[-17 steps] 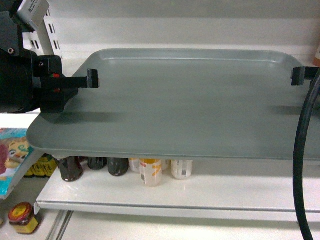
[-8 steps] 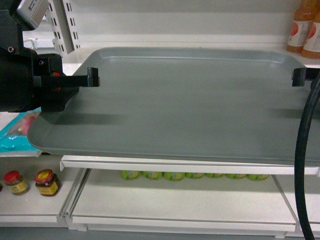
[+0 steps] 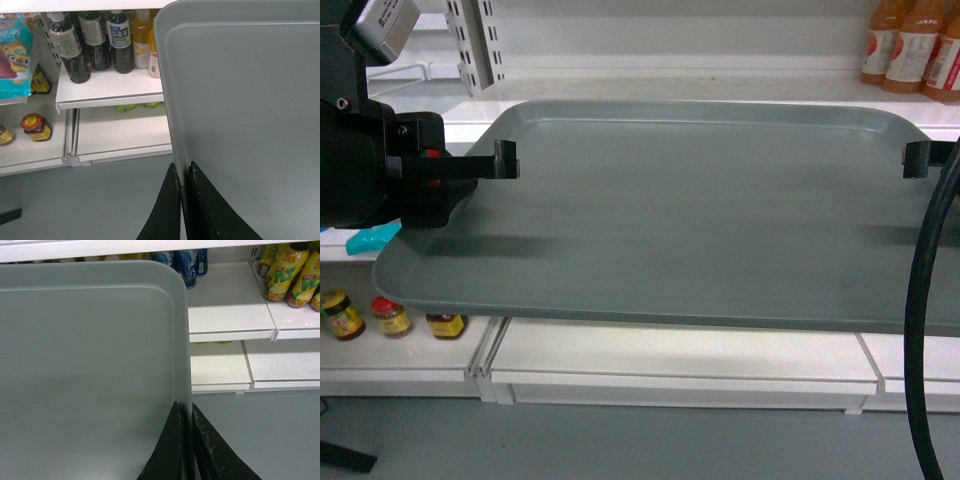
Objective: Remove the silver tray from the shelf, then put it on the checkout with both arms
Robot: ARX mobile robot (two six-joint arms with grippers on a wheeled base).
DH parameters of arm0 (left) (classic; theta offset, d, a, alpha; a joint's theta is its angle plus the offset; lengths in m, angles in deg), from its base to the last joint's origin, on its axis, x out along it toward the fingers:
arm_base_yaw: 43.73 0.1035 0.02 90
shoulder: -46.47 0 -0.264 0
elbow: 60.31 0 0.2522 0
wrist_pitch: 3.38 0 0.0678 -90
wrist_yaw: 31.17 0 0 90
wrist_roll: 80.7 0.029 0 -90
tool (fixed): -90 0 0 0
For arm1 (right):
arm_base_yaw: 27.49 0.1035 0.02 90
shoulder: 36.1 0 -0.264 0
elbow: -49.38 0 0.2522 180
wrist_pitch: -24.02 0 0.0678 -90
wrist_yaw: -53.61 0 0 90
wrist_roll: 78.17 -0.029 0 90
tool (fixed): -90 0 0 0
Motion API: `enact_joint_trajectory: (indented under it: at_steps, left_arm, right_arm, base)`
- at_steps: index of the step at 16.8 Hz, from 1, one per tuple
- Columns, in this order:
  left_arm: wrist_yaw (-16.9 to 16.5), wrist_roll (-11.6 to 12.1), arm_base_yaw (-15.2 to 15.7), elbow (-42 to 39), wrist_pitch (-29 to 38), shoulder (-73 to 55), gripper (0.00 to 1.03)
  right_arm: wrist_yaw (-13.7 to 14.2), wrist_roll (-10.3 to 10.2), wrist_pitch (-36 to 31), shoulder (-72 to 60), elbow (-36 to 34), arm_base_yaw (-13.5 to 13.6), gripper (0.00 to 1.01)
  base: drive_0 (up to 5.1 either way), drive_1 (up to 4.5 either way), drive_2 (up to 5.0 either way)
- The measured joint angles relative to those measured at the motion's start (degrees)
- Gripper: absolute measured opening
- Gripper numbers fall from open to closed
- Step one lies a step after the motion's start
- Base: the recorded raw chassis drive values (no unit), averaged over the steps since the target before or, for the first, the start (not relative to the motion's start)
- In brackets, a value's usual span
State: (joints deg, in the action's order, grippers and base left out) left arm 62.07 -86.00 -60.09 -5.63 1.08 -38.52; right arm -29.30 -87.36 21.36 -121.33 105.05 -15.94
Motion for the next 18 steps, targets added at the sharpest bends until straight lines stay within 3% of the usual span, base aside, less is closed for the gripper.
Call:
enact_joint_trajectory:
  at_steps: [18]
  left_arm:
    - [0.0,0.6,0.0,0.1,0.3,-0.1,0.03]
  right_arm:
    - [0.0,0.0,-0.2,-0.2,-0.2,0.0,0.03]
  base:
    - [0.1,-4.17,4.3]
